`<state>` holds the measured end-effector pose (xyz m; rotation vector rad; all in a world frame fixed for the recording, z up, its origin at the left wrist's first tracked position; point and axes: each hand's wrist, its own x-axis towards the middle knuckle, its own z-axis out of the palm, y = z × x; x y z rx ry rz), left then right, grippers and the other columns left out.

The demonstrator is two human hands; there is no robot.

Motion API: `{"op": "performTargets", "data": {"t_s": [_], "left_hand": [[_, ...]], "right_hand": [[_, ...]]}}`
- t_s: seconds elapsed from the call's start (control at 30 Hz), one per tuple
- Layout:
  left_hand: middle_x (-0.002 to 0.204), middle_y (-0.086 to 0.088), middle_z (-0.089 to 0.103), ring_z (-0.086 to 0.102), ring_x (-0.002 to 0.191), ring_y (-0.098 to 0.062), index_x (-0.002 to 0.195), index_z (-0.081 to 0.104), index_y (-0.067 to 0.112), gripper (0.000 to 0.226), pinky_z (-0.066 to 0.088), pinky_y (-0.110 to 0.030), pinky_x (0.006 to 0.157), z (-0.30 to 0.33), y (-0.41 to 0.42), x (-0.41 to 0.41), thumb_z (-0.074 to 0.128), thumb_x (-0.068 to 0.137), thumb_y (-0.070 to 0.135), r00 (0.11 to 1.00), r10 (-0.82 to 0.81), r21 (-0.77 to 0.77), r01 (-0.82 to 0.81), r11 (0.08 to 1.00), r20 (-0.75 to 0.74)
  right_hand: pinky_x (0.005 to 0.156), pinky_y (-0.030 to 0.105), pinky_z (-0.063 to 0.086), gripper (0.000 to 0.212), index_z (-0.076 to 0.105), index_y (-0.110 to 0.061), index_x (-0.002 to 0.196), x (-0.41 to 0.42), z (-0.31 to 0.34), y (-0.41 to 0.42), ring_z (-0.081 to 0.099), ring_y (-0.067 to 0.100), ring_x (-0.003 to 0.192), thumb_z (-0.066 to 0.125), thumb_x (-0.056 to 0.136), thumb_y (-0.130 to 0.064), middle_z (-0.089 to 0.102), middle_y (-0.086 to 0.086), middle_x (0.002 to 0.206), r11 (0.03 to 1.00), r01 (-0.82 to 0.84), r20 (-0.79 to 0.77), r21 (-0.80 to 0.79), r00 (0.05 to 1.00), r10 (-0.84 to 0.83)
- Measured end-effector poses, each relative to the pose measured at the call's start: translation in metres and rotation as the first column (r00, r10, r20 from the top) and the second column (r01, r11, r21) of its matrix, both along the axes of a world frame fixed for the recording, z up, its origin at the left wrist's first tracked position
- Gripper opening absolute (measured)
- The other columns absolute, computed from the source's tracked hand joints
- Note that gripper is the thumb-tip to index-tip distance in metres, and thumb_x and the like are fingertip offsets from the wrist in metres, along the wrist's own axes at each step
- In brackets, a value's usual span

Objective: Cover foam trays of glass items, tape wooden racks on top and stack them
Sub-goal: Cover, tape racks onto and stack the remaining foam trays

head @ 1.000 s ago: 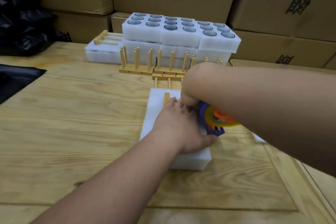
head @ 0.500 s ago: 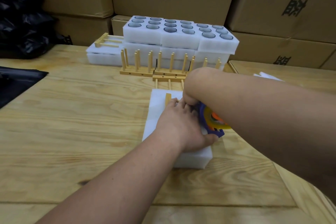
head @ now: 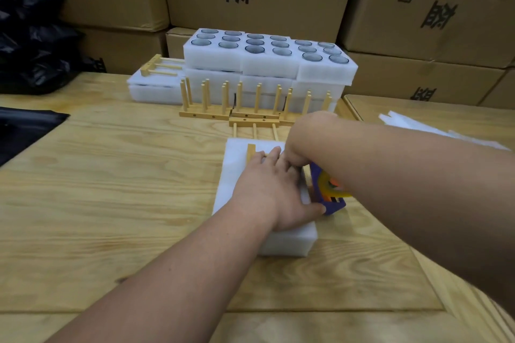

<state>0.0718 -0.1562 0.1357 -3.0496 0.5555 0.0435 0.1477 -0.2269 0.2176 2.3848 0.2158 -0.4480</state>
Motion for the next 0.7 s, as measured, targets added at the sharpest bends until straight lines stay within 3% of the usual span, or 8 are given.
{"op": "performTargets", "data": {"t_s": [0.07, 0.13, 0.2, 0.27, 0.37, 0.47, 0.6, 0.7], "left_hand": [[0.171, -0.003, 0.0, -0.005, 0.157, -0.023, 0.162, 0.005, 0.021, 0.108, 0.002, -0.048, 0.125, -0.001, 0.002, -0.001, 0.02, 0.079, 0.088, 1.0, 0.006, -0.02, -0.007, 1.0, -0.01], [0.171, -0.003, -0.004, -0.007, 0.157, -0.022, 0.162, 0.0, 0.021, 0.108, 0.0, -0.048, 0.125, -0.002, 0.002, -0.001, 0.022, 0.081, 0.088, 1.0, 0.008, -0.035, -0.008, 0.999, -0.014], [0.17, -0.003, -0.006, -0.008, 0.156, -0.021, 0.162, -0.002, 0.02, 0.108, 0.0, -0.048, 0.126, -0.002, 0.002, -0.001, 0.022, 0.082, 0.088, 1.0, 0.011, -0.024, -0.011, 1.0, -0.013], [0.17, -0.003, -0.007, -0.009, 0.156, -0.022, 0.161, -0.007, 0.021, 0.107, 0.0, -0.049, 0.126, -0.005, 0.002, 0.0, 0.023, 0.082, 0.088, 1.0, 0.009, -0.021, -0.009, 1.0, -0.01], [0.17, -0.005, -0.003, -0.007, 0.157, -0.023, 0.161, -0.003, 0.029, 0.101, 0.0, -0.049, 0.125, -0.006, 0.002, 0.0, 0.026, 0.083, 0.087, 1.0, -0.004, -0.052, 0.004, 0.999, -0.003], [0.17, -0.009, 0.0, -0.008, 0.156, -0.025, 0.154, 0.015, 0.039, 0.084, -0.001, -0.05, 0.125, -0.005, 0.003, -0.001, 0.031, 0.085, 0.084, 1.0, -0.03, -0.101, 0.029, 0.994, -0.01], [0.169, -0.005, -0.013, -0.026, 0.153, -0.024, 0.147, 0.037, 0.041, 0.065, -0.011, -0.052, 0.123, -0.002, 0.002, -0.003, 0.028, 0.092, 0.077, 0.994, -0.107, -0.071, 0.107, 0.992, 0.002], [0.171, -0.001, -0.003, -0.025, 0.153, -0.023, 0.14, 0.054, 0.034, 0.057, -0.017, -0.05, 0.122, 0.006, -0.005, -0.002, 0.021, 0.102, 0.062, 0.965, -0.263, 0.086, 0.261, 0.961, 0.011]], "right_hand": [[0.078, 0.04, 0.051, 0.021, 0.05, -0.012, 0.079, 0.004, 0.003, -0.016, 0.058, 0.026, 0.078, 0.045, 0.096, -0.023, 0.055, 0.007, 0.087, 0.998, -0.022, -0.032, -0.062, 0.999, 0.02], [0.094, 0.043, 0.052, 0.024, 0.05, -0.01, 0.075, 0.008, 0.008, -0.043, 0.057, 0.03, 0.088, 0.042, 0.097, -0.013, 0.058, 0.012, 0.096, 0.995, 0.005, -0.125, -0.098, 0.992, -0.017], [0.097, 0.04, 0.047, 0.028, 0.06, -0.008, 0.089, 0.004, 0.015, -0.072, 0.054, 0.032, 0.097, 0.038, 0.104, -0.019, 0.059, 0.015, 0.112, 0.996, 0.089, -0.093, -0.023, 0.992, -0.09], [0.085, 0.035, 0.042, 0.057, 0.066, -0.009, 0.113, -0.01, 0.024, -0.108, 0.058, 0.031, 0.104, 0.033, 0.104, -0.055, 0.062, 0.013, 0.119, 0.949, 0.199, 0.045, 0.244, 0.975, -0.216], [0.062, 0.031, 0.043, 0.095, 0.07, -0.017, 0.077, -0.048, 0.025, -0.159, 0.065, 0.019, 0.075, 0.029, 0.063, -0.101, 0.066, 0.001, 0.079, 0.854, 0.145, 0.258, 0.499, 0.916, -0.306], [0.05, 0.028, 0.047, 0.086, 0.059, -0.023, 0.061, -0.098, -0.007, -0.195, 0.056, 0.014, 0.05, 0.034, 0.048, -0.104, 0.057, -0.005, 0.051, 0.786, 0.023, 0.458, 0.618, 0.802, -0.383], [0.047, 0.03, 0.048, 0.065, 0.048, -0.045, 0.077, -0.16, -0.074, -0.218, 0.055, 0.017, 0.049, 0.036, 0.057, -0.105, 0.046, -0.018, 0.054, 0.646, -0.08, 0.516, 0.759, 0.679, -0.522], [0.055, 0.036, 0.054, 0.06, 0.041, -0.057, 0.088, -0.183, -0.112, -0.227, 0.067, 0.026, 0.063, 0.037, 0.054, -0.107, 0.06, -0.009, 0.064, 0.597, -0.07, 0.498, 0.799, 0.634, -0.592]]}}
